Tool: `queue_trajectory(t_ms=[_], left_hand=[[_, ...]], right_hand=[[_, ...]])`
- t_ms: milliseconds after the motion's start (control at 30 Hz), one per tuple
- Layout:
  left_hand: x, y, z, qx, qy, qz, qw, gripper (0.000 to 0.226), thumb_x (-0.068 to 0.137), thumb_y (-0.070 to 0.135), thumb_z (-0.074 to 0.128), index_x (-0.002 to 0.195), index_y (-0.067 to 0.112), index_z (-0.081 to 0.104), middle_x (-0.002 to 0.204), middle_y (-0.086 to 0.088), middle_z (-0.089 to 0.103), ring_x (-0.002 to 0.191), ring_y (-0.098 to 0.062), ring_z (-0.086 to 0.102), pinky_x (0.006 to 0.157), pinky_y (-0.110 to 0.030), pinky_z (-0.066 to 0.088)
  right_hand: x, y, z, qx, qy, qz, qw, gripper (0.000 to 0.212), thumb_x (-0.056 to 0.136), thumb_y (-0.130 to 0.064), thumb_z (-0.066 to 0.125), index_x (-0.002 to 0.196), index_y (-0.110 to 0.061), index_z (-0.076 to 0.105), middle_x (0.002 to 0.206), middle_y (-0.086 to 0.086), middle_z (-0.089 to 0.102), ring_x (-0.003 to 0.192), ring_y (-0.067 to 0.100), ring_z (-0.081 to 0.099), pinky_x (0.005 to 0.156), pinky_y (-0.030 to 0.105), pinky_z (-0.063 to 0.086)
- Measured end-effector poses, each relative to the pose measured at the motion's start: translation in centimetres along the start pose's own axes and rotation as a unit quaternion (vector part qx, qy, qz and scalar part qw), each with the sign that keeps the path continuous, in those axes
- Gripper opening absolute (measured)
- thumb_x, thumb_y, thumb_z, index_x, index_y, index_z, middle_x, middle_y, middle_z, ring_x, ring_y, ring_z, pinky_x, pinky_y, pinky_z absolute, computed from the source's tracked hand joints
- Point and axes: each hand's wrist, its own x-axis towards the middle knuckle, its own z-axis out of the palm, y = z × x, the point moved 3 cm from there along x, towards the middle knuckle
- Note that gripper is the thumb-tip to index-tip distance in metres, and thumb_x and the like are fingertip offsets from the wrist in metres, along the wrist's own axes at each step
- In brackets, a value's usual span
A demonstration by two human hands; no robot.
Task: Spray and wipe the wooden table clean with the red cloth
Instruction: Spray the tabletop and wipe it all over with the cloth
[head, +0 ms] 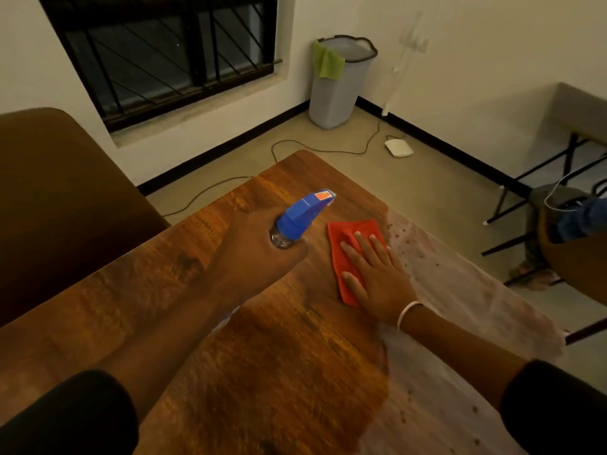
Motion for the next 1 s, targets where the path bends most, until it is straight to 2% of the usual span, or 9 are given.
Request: queue_trajectory(t_ms=[133,267,467,567,633,767,833,900,1000], left_hand=[[-0.2,0.8,1.9,0.005,-0.017,0.013,1.000,0.020,0.079,0.024,0.077,0.082,0.035,0.061,0.062,0.002,0.060,0.061,-0.009,0.060,0.055,-0.004,0.047],[-0.9,2.1,3.2,-0.010,-0.028,0.040,0.999,0.023,0.077,0.036,0.072,0.078,0.053,0.056,0.078,0.010,0.063,0.058,-0.005,0.059,0.053,-0.005,0.046],[-0.6,2.6,4.5,0.005,-0.009,0.045,0.999,0.022,0.077,0.034,0.074,0.073,0.044,0.054,0.058,0.007,0.057,0.059,-0.007,0.060,0.053,-0.006,0.048],[-0.6,3.1,5.0,-0.014,-0.006,0.044,0.999,0.023,0.074,0.038,0.070,0.077,0.056,0.056,0.071,0.011,0.062,0.058,-0.002,0.058,0.053,-0.005,0.047],[-0.6,2.9,5.3,-0.008,-0.004,0.046,0.999,0.021,0.074,0.036,0.072,0.075,0.051,0.057,0.067,0.011,0.062,0.057,-0.003,0.058,0.052,-0.004,0.046],[-1.3,2.7,5.8,0.017,-0.009,0.042,0.999,0.015,0.077,0.033,0.074,0.087,0.028,0.065,0.061,0.001,0.061,0.063,-0.017,0.060,0.052,-0.009,0.050],[-1.6,2.9,5.9,0.009,-0.017,0.041,0.999,0.017,0.077,0.035,0.073,0.091,0.029,0.066,0.063,0.001,0.060,0.061,-0.017,0.060,0.053,-0.010,0.050],[-1.8,2.9,5.7,0.000,-0.025,0.045,0.999,0.016,0.077,0.036,0.073,0.091,0.034,0.064,0.069,0.003,0.062,0.060,-0.015,0.060,0.053,-0.009,0.049],[-1.8,2.7,5.4,-0.015,-0.021,0.029,0.999,0.016,0.077,0.037,0.073,0.089,0.028,0.067,0.069,-0.001,0.063,0.056,-0.016,0.059,0.050,-0.011,0.049]], right_hand=[[4.3,5.3,-2.8,0.005,0.004,0.109,0.994,0.074,0.103,-0.072,0.015,0.168,-0.039,0.005,0.178,-0.002,-0.002,0.164,0.030,-0.001,0.131,0.056,0.009],[6.7,5.9,-3.9,0.057,0.002,0.220,0.974,0.069,0.108,-0.059,0.028,0.169,-0.031,0.011,0.178,0.003,-0.002,0.164,0.035,-0.003,0.130,0.059,0.007],[-3.7,-1.1,0.0,0.014,0.019,0.036,0.999,0.067,0.109,-0.062,0.017,0.169,-0.034,0.011,0.178,0.002,0.000,0.163,0.034,-0.005,0.130,0.060,0.002],[-5.8,0.0,0.3,0.010,-0.017,-0.021,1.000,0.067,0.106,-0.069,0.011,0.168,-0.043,0.003,0.178,-0.004,-0.002,0.164,0.029,-0.005,0.129,0.055,0.000],[-3.6,2.8,-0.7,0.005,-0.017,0.006,1.000,0.068,0.105,-0.068,0.012,0.168,-0.043,0.001,0.178,-0.006,-0.006,0.164,0.027,-0.007,0.130,0.054,0.001],[2.3,8.2,-3.5,0.038,-0.013,0.185,0.982,0.069,0.108,-0.064,0.020,0.169,-0.038,0.001,0.178,0.001,-0.009,0.163,0.033,-0.007,0.131,0.057,0.003],[3.2,8.0,-3.6,0.056,-0.007,0.225,0.973,0.068,0.109,-0.061,0.021,0.169,-0.037,0.002,0.178,0.003,-0.008,0.163,0.035,-0.008,0.131,0.058,0.002],[2.8,6.0,-2.9,0.044,0.013,0.215,0.976,0.066,0.109,-0.058,0.020,0.169,-0.035,0.006,0.178,0.005,-0.007,0.163,0.036,-0.008,0.131,0.058,0.000],[-0.4,2.2,-1.4,0.022,0.011,0.105,0.994,0.067,0.107,-0.061,0.015,0.169,-0.036,0.008,0.178,0.003,-0.005,0.163,0.035,-0.008,0.131,0.059,0.001]])
